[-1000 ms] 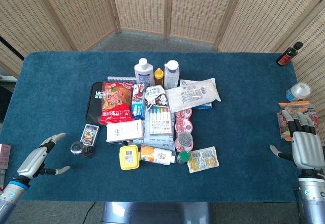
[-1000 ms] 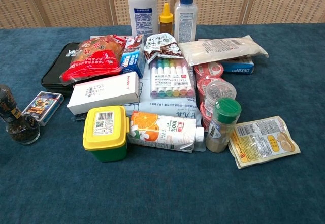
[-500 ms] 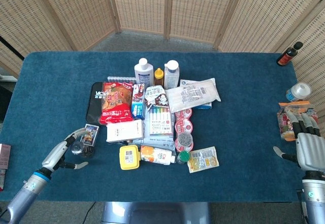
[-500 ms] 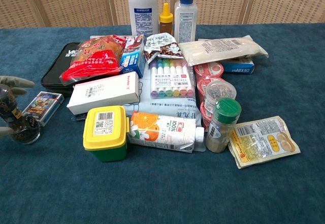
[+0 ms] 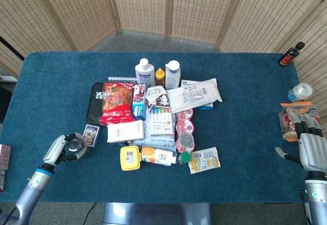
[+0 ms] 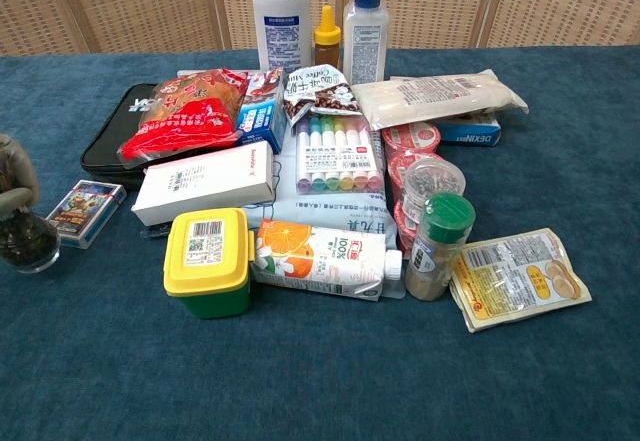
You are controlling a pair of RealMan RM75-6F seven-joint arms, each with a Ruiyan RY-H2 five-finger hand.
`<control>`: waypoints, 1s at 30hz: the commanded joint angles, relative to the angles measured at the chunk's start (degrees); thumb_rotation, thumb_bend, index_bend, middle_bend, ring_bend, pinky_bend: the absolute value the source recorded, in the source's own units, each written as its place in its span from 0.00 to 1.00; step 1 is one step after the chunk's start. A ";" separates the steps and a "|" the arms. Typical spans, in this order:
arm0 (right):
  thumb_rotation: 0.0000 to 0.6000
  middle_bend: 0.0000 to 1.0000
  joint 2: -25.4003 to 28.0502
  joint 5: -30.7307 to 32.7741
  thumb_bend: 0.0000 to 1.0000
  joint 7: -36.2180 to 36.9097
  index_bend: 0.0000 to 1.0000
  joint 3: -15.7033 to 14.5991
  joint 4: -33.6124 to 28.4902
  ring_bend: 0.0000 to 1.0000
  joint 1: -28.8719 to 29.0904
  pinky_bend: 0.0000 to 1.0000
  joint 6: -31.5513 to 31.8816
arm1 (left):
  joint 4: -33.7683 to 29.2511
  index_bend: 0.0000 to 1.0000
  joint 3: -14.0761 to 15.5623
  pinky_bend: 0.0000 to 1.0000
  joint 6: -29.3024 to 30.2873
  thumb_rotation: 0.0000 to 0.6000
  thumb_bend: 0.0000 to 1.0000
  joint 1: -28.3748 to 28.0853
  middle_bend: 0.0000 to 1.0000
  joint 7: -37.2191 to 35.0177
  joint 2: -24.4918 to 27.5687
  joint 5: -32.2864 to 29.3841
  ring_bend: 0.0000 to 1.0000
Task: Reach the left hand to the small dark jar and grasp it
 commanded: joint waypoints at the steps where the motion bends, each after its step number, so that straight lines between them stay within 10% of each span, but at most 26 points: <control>1: 1.00 0.14 -0.01 0.10 0.17 -0.11 0.00 0.03 -0.04 0.00 0.10 0.00 -0.15 | -0.97 0.66 -0.70 0.46 0.78 1.00 0.61 -0.03 0.61 -0.79 1.25 -0.28 0.73; 30: 1.00 0.14 -1.18 1.89 0.17 -0.28 0.00 -0.31 1.01 0.00 0.73 0.00 -2.09 | -25.78 0.65 -15.90 0.44 10.07 1.00 0.56 -3.54 0.60 -8.17 27.24 -3.76 0.73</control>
